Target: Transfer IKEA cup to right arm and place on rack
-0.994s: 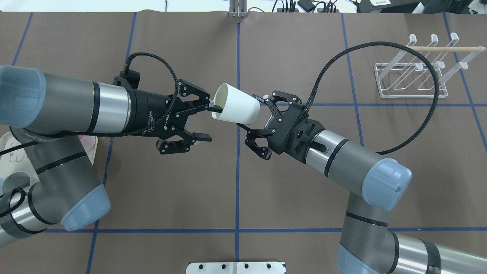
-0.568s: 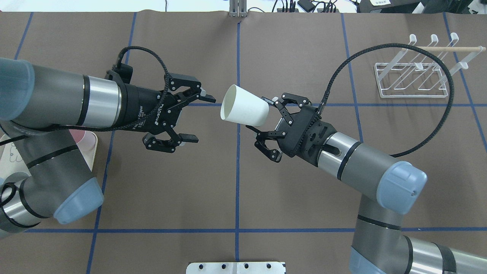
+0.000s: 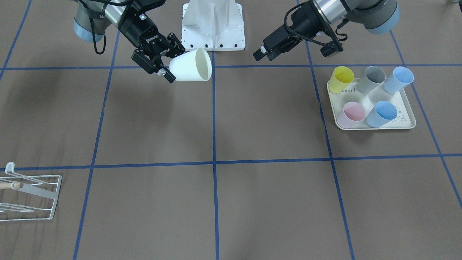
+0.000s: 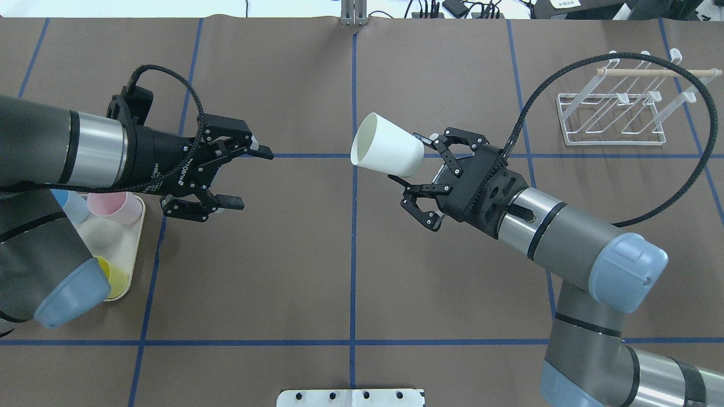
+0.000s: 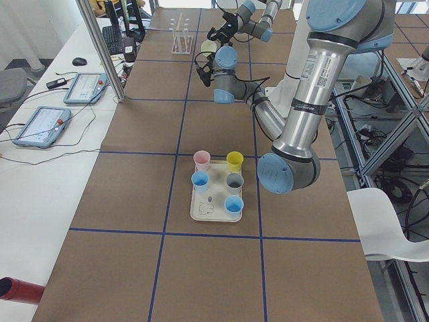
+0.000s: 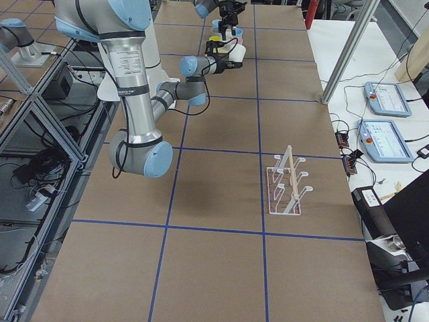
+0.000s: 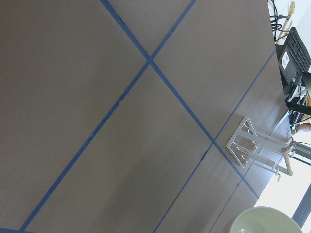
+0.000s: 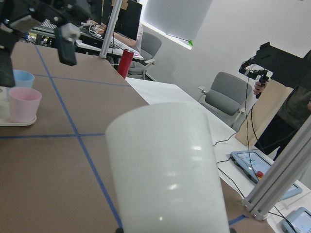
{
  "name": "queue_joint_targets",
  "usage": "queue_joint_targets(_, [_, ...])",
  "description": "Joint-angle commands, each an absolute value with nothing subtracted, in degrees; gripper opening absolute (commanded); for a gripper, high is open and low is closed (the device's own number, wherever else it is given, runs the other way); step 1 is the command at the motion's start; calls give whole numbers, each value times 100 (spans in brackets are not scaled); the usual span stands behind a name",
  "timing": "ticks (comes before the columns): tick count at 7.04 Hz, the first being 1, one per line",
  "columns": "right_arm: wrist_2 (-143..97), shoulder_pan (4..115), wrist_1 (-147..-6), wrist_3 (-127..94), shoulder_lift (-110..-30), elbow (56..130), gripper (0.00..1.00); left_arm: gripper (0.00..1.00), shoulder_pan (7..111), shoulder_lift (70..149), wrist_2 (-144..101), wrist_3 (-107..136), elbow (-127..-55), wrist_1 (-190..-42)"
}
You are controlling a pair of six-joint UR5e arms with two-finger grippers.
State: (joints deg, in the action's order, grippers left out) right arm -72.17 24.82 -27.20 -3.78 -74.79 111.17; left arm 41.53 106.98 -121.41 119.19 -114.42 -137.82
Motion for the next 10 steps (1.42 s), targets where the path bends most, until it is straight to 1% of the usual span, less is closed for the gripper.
queue_joint_targets(1, [-7216, 3021, -3389, -780, -7515, 11127, 0, 100, 4184, 10268, -12077, 11034, -11443, -13781])
queue_joint_targets(4, [-7399, 3907, -3961, -721, -8102, 11136, 0, 100, 4228, 10072, -12050, 10644, -11487, -13790])
queue_joint_targets(5, [-8149, 4538, -4773, -564, -7999, 11231, 0, 100, 4228, 10072, -12050, 10644, -11496, -13790])
queue_joint_targets(6, [-8861, 5214, -5338, 342, -7911, 11285, 0, 100, 4219, 10072, -12050, 10644, -11496, -13799])
queue_joint_targets(7, [-9068, 5682, -5787, 1352, -7910, 11268, 0, 100, 4210, 10072, -12050, 10644, -11487, -13799])
queue_joint_targets(9, [-9193, 6352, -6877, 3669, -7788, 11250, 0, 100, 4166, 10081, -12050, 10635, -11487, -13799])
queue_joint_targets(10, [-9132, 6598, -7204, 4753, -7778, 11233, 0, 100, 4157, 10081, -12050, 10609, -11479, -13799])
